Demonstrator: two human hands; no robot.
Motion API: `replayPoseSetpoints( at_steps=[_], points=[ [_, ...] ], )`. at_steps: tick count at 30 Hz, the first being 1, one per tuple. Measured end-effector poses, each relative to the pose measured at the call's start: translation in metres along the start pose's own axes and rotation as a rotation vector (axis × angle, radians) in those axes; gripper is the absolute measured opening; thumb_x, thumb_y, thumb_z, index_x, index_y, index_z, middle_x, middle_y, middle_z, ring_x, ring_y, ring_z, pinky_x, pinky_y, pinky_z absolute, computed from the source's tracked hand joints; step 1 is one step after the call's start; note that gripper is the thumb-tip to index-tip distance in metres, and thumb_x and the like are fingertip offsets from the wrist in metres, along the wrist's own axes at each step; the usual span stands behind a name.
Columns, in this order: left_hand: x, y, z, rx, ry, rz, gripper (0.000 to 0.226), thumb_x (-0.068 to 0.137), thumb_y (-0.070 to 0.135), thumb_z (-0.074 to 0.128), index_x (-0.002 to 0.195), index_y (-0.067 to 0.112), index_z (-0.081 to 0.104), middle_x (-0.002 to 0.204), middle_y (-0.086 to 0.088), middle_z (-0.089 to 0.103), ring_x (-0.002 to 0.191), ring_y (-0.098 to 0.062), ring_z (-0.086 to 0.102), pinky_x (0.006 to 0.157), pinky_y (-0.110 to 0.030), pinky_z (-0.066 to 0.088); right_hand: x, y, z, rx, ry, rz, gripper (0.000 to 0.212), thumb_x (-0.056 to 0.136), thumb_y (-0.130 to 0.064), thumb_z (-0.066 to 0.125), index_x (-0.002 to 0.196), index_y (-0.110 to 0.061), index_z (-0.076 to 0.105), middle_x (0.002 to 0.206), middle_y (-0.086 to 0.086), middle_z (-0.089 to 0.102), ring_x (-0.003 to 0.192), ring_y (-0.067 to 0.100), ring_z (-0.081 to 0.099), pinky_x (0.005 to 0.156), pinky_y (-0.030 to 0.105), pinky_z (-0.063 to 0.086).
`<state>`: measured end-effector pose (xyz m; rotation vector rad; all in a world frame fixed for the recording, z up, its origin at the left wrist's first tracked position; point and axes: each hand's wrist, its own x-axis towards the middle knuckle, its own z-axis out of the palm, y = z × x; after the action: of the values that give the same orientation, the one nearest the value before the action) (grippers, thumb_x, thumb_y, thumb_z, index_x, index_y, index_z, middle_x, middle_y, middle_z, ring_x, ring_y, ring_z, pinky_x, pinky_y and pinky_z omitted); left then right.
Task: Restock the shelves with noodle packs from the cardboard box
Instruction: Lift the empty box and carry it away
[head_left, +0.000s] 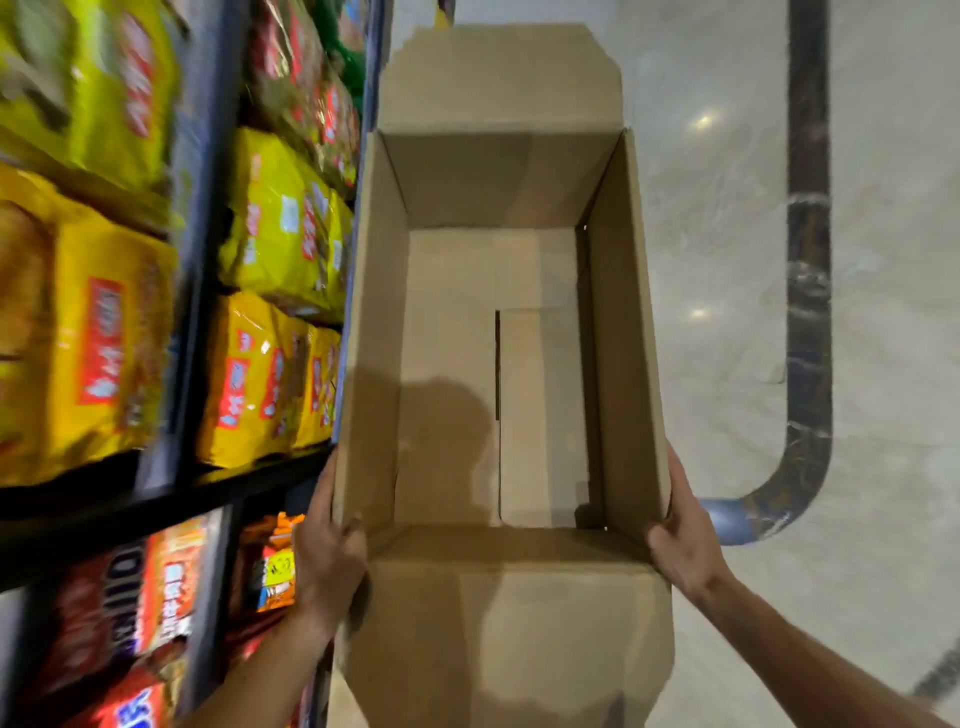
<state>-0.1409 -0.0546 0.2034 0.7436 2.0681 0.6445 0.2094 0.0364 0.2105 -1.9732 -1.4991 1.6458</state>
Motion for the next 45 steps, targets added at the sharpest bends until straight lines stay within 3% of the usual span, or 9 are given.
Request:
replayPoseSetpoints(
  at_steps=[5, 10, 18, 24, 29, 31, 35, 40, 45],
  points=[
    [-0.046, 0.096, -0.066, -0.048, 0.101, -0.042, 0.083, 0.065, 0.004, 0.048, 0.145, 0.025, 0.05, 0.128, -0.004, 0.068, 0.117, -0.024, 0.064, 0.102, -0.04, 0.05, -0.069, -0.099, -0.055, 0.006, 0.08, 0.036, 0.097, 0.078, 0.012, 0.046, 0.155, -0.038, 0.014, 0.142, -0.008, 0.04, 0.127, 0.016, 0.041, 0.11, 0.033, 0.033],
    [-0.118, 0.243, -0.137, -0.126, 0.233, 0.12, 0.069, 0.066, -0.007, 0.05, 0.134, 0.003, 0.059, 0.118, -0.001, 0.064, 0.099, 0.001, 0.058, 0.078, 0.003, 0.038, -0.153, -0.215, -0.126, 0.017, 0.186, -0.044, 0.099, 0.079, 0.015, 0.044, 0.155, -0.041, 0.014, 0.129, -0.009, 0.051, 0.113, 0.015, 0.05, 0.094, 0.027, 0.041],
    [-0.207, 0.376, -0.22, -0.296, 0.292, 0.297, 0.081, 0.068, -0.025, 0.051, 0.139, 0.013, 0.056, 0.132, 0.004, 0.06, 0.119, 0.0, 0.056, 0.095, -0.003, 0.04, -0.254, -0.329, -0.218, 0.036, 0.275, -0.294, 0.102, 0.081, 0.018, 0.046, 0.155, -0.043, 0.012, 0.137, -0.001, 0.052, 0.116, 0.023, 0.057, 0.098, 0.033, 0.049],
    [-0.251, 0.429, -0.25, -0.419, 0.322, 0.414, 0.077, 0.071, -0.022, 0.055, 0.138, 0.017, 0.059, 0.125, 0.002, 0.067, 0.111, -0.015, 0.067, 0.094, -0.024, 0.054, -0.312, -0.378, -0.258, 0.084, 0.378, -0.457, 0.094, 0.082, 0.015, 0.052, 0.155, -0.036, 0.02, 0.136, -0.006, 0.053, 0.116, 0.013, 0.055, 0.091, 0.018, 0.045],
    [-0.271, 0.453, -0.257, -0.504, 0.34, 0.45, 0.07, 0.079, -0.016, 0.061, 0.138, 0.021, 0.058, 0.113, 0.002, 0.068, 0.098, -0.018, 0.069, 0.066, 0.001, 0.047, -0.344, -0.392, -0.279, 0.117, 0.423, -0.552, 0.096, 0.079, 0.008, 0.057, 0.153, -0.043, 0.023, 0.139, -0.018, 0.049, 0.119, 0.004, 0.051, 0.09, 0.007, 0.041],
    [-0.277, 0.459, -0.257, -0.53, 0.329, 0.487, 0.07, 0.08, -0.017, 0.061, 0.139, 0.021, 0.058, 0.117, 0.001, 0.068, 0.1, -0.019, 0.068, 0.066, 0.0, 0.047, -0.353, -0.393, -0.284, 0.113, 0.448, -0.602, 0.096, 0.075, 0.001, 0.059, 0.152, -0.045, 0.024, 0.146, -0.018, 0.046, 0.129, 0.005, 0.047, 0.1, 0.015, 0.04],
    [-0.285, 0.47, -0.26, -0.564, 0.298, 0.532, 0.069, 0.081, -0.016, 0.062, 0.139, 0.021, 0.057, 0.126, 0.001, 0.065, 0.107, -0.018, 0.065, 0.082, -0.016, 0.051, -0.37, -0.397, -0.291, 0.126, 0.484, -0.603, 0.094, 0.079, 0.01, 0.054, 0.153, -0.04, 0.025, 0.137, -0.019, 0.047, 0.121, 0.005, 0.049, 0.08, -0.004, 0.038],
    [-0.283, 0.482, -0.264, -0.587, 0.25, 0.579, 0.072, 0.08, -0.02, 0.06, 0.139, 0.02, 0.057, 0.13, -0.001, 0.063, 0.114, -0.02, 0.063, 0.078, -0.008, 0.05, -0.388, -0.402, -0.293, 0.141, 0.518, -0.579, 0.094, 0.082, 0.013, 0.054, 0.155, -0.037, 0.023, 0.137, -0.019, 0.044, 0.121, 0.003, 0.044, 0.075, -0.005, 0.038],
    [-0.281, 0.493, -0.265, -0.674, 0.146, 0.553, 0.069, 0.081, -0.018, 0.062, 0.138, 0.02, 0.058, 0.127, 0.003, 0.062, 0.111, -0.016, 0.062, 0.082, -0.014, 0.049, -0.397, -0.4, -0.294, 0.117, 0.565, -0.543, 0.099, 0.078, 0.012, 0.055, 0.152, -0.045, 0.024, 0.125, -0.04, 0.046, 0.118, 0.001, 0.052, 0.089, 0.014, 0.044]
  ],
)
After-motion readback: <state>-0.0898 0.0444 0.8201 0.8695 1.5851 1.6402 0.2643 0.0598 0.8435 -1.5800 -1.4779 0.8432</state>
